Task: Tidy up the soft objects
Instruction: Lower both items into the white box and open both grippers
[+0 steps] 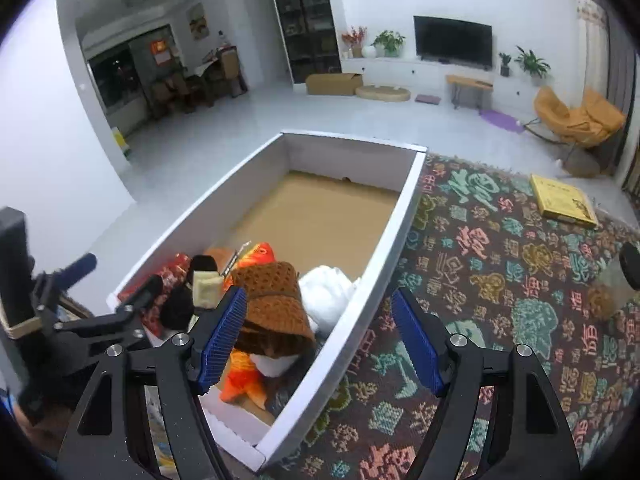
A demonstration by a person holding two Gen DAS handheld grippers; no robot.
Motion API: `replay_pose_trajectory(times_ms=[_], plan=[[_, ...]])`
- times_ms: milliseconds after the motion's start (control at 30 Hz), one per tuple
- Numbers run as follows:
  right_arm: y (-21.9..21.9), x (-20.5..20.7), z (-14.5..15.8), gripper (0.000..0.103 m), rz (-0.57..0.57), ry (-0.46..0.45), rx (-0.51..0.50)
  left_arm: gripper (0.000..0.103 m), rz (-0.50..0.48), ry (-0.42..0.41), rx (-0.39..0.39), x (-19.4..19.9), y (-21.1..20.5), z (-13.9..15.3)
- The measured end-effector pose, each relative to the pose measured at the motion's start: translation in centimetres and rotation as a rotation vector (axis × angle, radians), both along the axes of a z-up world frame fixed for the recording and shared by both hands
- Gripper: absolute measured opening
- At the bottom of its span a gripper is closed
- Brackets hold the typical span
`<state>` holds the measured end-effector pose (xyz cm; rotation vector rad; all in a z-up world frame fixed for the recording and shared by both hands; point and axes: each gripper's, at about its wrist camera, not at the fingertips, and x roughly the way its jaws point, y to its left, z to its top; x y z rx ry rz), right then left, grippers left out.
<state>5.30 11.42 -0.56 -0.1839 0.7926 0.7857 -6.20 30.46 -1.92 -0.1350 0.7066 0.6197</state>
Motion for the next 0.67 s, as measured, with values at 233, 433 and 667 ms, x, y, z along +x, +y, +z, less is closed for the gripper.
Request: replay_pose_trajectory(times_ms=[233, 433, 667], plan=[[1.2, -1.7, -0.7, 0.078, 0.015, -0.019, -0.076, 0.099, 0.027, -0.029, -0.014, -1.0, -0.1, 1.1], [2.1, -2.7, -0.8, 0.078, 0.039, -0.028, -0.091, 0.099, 0.044, -0.038, -0.012, -1.4, 0.2, 1.3], [2.7, -3.3, -0.8, 0.078, 0.048, -0.044, -0.100, 0.099, 0.058, -0.054, -0.058, -2.3, 0.8, 1.1]])
